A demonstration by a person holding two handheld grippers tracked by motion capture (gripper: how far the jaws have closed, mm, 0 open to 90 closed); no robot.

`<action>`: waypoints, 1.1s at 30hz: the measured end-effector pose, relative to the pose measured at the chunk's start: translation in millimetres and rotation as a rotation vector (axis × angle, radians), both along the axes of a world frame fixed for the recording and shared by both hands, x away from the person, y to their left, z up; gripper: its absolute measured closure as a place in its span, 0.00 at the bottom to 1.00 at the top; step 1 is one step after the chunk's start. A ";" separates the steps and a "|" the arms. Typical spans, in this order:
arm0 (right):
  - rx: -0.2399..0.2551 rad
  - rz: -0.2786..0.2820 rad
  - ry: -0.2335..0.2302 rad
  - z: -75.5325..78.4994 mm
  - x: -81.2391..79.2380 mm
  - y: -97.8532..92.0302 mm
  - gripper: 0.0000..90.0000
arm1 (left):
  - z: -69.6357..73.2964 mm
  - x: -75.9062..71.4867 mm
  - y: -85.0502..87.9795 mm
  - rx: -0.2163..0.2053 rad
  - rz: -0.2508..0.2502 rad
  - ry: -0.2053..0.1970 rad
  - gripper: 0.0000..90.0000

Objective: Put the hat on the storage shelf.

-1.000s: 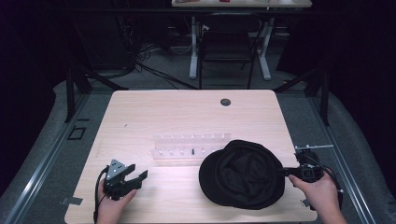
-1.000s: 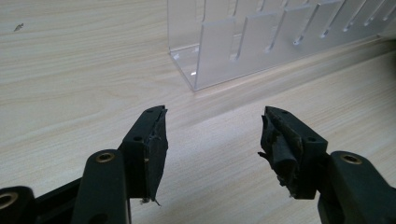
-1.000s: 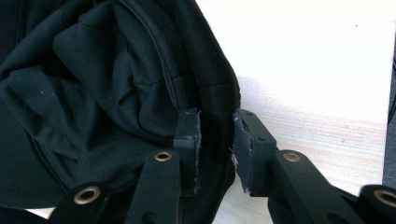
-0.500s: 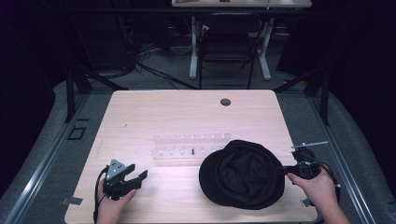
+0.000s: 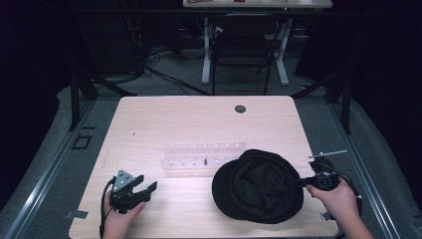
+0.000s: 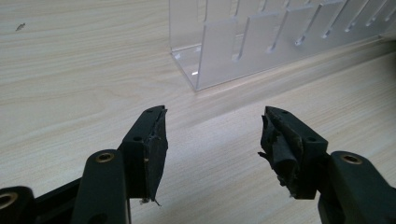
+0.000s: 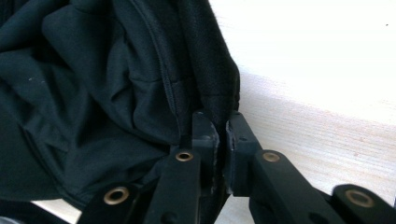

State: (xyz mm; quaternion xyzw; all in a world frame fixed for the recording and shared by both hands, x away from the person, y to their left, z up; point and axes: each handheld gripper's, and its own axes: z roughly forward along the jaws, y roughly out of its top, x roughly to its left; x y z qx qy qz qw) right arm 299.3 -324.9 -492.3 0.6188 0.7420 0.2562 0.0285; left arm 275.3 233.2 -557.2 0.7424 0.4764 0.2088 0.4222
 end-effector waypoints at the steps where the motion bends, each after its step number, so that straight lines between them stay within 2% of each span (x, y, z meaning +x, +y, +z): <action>1: -0.002 0.005 0.002 0.6 -0.1 0.2 0.95 | 0.0 -0.1 0.0 0.000 0.000 0.000 0.45; 15: -0.008 0.030 0.028 16.0 -3.4 4.4 0.97 | 0.1 -0.1 -0.3 0.000 0.000 -0.002 0.45; 22: 0.011 0.025 0.044 23.3 -4.6 5.2 0.97 | 0.6 -0.4 0.3 -0.002 0.001 -0.003 0.45; 30: 0.043 0.039 0.057 40.0 -8.4 8.5 0.97 | 0.4 -0.2 0.0 0.000 0.001 -0.002 0.45; 32: 0.039 0.044 0.086 45.7 -8.7 10.2 0.98 | 0.0 -0.1 -0.1 0.001 0.001 -0.002 0.45; 33: 0.039 0.044 0.086 45.7 -8.7 10.2 0.98 | 0.0 -0.2 -0.1 0.002 0.001 -0.001 0.45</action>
